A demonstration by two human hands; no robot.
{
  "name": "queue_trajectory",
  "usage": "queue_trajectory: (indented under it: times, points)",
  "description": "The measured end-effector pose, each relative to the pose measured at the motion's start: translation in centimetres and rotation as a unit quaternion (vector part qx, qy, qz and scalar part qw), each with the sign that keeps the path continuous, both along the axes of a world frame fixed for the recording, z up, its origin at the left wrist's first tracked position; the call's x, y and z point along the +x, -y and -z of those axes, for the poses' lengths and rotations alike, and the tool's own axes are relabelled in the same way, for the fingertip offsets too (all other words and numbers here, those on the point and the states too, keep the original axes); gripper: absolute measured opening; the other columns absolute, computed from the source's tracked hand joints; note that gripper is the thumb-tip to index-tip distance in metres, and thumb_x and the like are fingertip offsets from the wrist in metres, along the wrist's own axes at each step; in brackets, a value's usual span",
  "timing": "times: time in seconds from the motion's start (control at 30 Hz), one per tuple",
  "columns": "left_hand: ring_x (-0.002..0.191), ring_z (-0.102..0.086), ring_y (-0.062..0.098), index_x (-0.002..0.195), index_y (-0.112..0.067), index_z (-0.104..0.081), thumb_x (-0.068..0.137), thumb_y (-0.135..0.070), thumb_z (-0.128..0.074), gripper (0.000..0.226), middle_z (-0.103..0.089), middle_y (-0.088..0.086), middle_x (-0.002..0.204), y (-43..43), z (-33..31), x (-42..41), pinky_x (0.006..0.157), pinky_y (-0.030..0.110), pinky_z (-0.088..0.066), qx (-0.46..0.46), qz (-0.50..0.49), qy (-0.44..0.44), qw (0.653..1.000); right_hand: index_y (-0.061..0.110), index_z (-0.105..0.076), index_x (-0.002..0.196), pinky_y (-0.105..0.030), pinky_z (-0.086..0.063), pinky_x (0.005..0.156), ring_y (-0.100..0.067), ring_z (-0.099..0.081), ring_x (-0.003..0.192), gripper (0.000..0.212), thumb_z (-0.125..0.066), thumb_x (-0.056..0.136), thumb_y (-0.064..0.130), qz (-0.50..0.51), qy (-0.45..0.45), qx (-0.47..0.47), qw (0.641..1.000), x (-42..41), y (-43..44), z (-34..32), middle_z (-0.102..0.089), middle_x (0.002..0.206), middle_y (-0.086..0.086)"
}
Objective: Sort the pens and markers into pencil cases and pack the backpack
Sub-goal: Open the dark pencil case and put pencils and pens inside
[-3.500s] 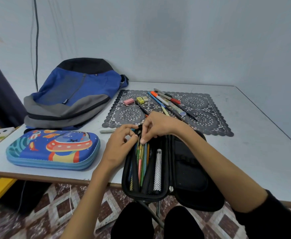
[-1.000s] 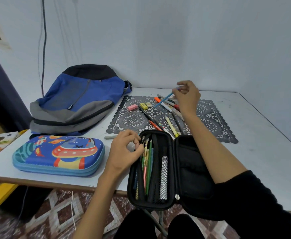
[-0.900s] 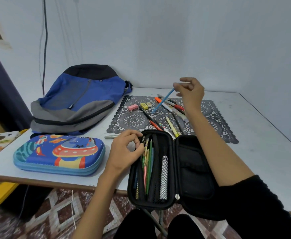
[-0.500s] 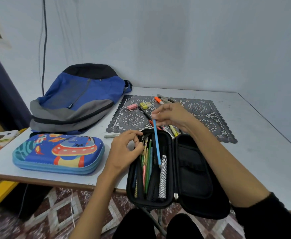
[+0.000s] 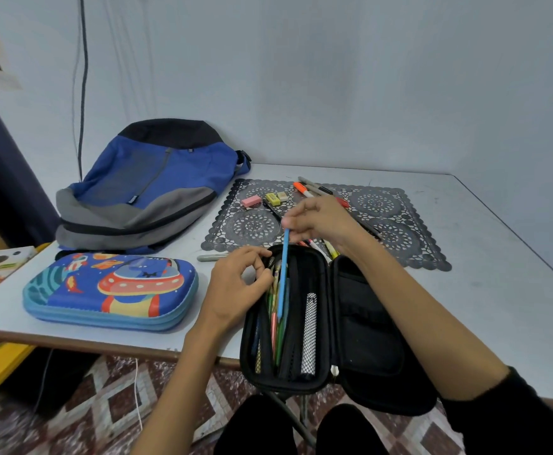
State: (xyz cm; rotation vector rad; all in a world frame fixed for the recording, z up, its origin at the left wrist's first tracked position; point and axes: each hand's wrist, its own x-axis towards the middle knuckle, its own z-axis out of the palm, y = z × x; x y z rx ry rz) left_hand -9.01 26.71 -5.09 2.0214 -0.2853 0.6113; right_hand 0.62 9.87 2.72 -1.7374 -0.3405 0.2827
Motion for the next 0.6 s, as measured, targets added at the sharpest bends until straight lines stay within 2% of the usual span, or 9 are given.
queue_trajectory:
  times: [0.07, 0.13, 0.2, 0.33, 0.47, 0.6]
  points:
    - [0.103, -0.062, 0.007, 0.06, -0.012, -0.051, 0.071, -0.028, -0.055, 0.02, -0.069, -0.011, 0.101, 0.0, 0.1, 0.1, 0.089, 0.029, -0.045, 0.004, 0.0, 0.003, 1.0, -0.005, -0.067, 0.092, -0.017, -0.051, 0.051, -0.012, -0.062, 0.055, 0.018, -0.075, 0.08, 0.005, -0.073, 0.01, -0.111, 0.991, -0.4, 0.0, 0.3, -0.07, 0.078, -0.012]
    - [0.102, -0.062, 0.006, 0.06, -0.012, -0.051, 0.071, -0.028, -0.055, 0.019, -0.069, -0.011, 0.101, -0.1, 0.2, 0.3, 0.089, 0.031, -0.046, 0.01, 0.001, 0.005, 1.0, -0.002, -0.07, 0.086, -0.016, -0.041, 0.044, -0.007, -0.054, 0.051, 0.02, -0.08, 0.077, 0.013, -0.131, 0.048, -0.213, 0.967, -0.6, -0.1, 0.6, -0.067, 0.068, -0.006]
    - [0.101, -0.063, 0.006, 0.06, -0.012, -0.052, 0.071, -0.029, -0.056, 0.021, -0.07, -0.01, 0.1, -0.2, 0.4, 0.5, 0.089, 0.031, -0.047, 0.007, -0.001, 0.007, 1.0, 0.006, -0.072, 0.079, -0.016, -0.035, 0.042, -0.008, -0.048, 0.049, 0.016, -0.082, 0.075, 0.018, -0.167, 0.061, -0.27, 0.946, -1.0, -0.4, 0.9, -0.061, 0.063, -0.005]
    - [0.102, -0.063, 0.005, 0.06, -0.013, -0.053, 0.071, -0.032, -0.056, 0.022, -0.07, -0.009, 0.101, -0.3, 0.6, 0.7, 0.088, 0.031, -0.047, 0.001, -0.003, 0.003, 1.0, 0.01, -0.072, 0.075, -0.019, -0.031, 0.042, -0.011, -0.04, 0.047, 0.016, -0.084, 0.073, 0.02, -0.184, 0.065, -0.286, 0.938, -1.1, -0.7, 1.4, -0.053, 0.052, 0.003]
    - [0.104, -0.063, 0.005, 0.06, -0.014, -0.053, 0.071, -0.032, -0.057, 0.021, -0.071, -0.009, 0.102, -0.4, 0.7, 0.7, 0.089, 0.033, -0.047, 0.004, -0.002, 0.003, 1.0, 0.011, -0.072, 0.074, -0.019, -0.032, 0.043, -0.009, -0.04, 0.045, 0.016, -0.084, 0.072, 0.021, -0.182, 0.074, -0.289, 0.937, -1.2, -0.8, 1.5, -0.052, 0.046, 0.011]
    - [0.104, -0.063, 0.006, 0.06, -0.019, -0.053, 0.071, -0.033, -0.058, 0.018, -0.071, -0.01, 0.102, -0.4, 0.7, 0.7, 0.09, 0.034, -0.047, 0.003, 0.0, 0.004, 1.0, 0.012, -0.069, 0.074, -0.02, -0.036, 0.045, -0.012, -0.045, 0.052, 0.021, -0.085, 0.071, 0.023, -0.177, 0.081, -0.293, 0.936, -1.2, -0.8, 1.7, -0.055, 0.055, 0.005]
